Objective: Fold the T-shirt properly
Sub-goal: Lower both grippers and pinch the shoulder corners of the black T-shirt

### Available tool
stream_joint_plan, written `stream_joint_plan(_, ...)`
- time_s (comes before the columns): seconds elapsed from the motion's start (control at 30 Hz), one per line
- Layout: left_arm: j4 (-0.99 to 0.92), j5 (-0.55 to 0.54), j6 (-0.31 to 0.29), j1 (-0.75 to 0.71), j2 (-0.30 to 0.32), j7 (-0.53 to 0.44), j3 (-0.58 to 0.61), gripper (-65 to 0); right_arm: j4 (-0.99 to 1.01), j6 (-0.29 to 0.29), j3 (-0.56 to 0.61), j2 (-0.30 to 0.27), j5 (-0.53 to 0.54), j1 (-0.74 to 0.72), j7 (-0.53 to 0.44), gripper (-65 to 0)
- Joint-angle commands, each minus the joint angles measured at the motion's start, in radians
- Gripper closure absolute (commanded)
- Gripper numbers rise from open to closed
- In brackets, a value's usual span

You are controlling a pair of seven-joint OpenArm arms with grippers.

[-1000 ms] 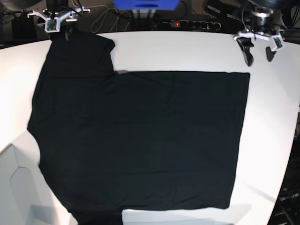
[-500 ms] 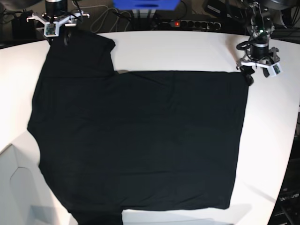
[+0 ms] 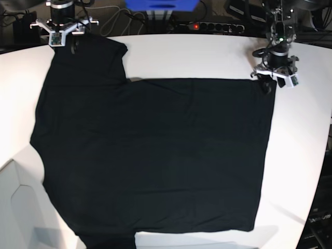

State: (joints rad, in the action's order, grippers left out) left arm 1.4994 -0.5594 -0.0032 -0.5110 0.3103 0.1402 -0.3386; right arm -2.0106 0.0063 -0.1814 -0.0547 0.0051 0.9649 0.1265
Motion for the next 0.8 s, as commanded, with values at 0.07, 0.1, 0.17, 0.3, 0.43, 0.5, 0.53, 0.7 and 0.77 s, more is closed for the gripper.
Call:
stream_joint_plan(0.07, 0.013, -0.003, -0.004, -0.005, 0.011, -0.018, -0.006, -25.2, -0.016, 0.001, 0.001, -0.003, -0.001, 0.016, -0.021, -32.5)
stream_joint_plan(0.1, 0.013, -0.003, -0.004, -0.005, 0.011, -0.018, -0.006, -22.5, -0.016, 0.001, 0.001, -0.003, -0.001, 0.016, -0.021, -32.5)
stream_joint_plan(0.17, 0.013, -0.003, -0.004, -0.005, 0.011, -0.018, -0.007, -15.1, -0.016, 0.001, 0.001, -0.003, -0.001, 0.015, -0.023, -32.5)
stream_joint_plan(0.3, 0.013, -0.003, -0.002, -0.005, 0.01, -0.018, -0.009, 0.0, -0.016, 0.001, -0.003, -0.003, -0.001, 0.001, -0.017, -32.5)
stream_joint_plan(0.43, 0.016, -0.003, -0.002, -0.021, 0.003, -0.018, -0.015, 0.0, -0.016, 0.001, -0.005, -0.012, -0.001, -0.002, -0.021, -32.5)
stream_joint_plan(0.5, 0.03, -0.003, -0.002, -0.03, 0.0, -0.018, -0.015, 0.0, -0.016, 0.001, -0.005, -0.032, 0.0, -0.013, -0.017, -32.7)
stream_joint_plan(0.53, 0.034, -0.003, -0.002, -0.031, 0.0, -0.018, -0.015, 0.0, -0.016, 0.001, -0.007, -0.033, 0.0, -0.021, -0.017, -32.9)
stream_joint_plan(0.7, 0.043, -0.003, -0.002, -0.053, -0.006, -0.018, -0.017, 0.0, -0.012, 0.001, -0.008, -0.044, 0.0, -0.059, -0.015, -33.1)
stream_joint_plan(0.77, 0.043, -0.003, -0.002, -0.053, -0.006, -0.018, -0.017, 0.0, -0.006, 0.001, -0.01, -0.044, 0.0, -0.083, -0.014, -33.1)
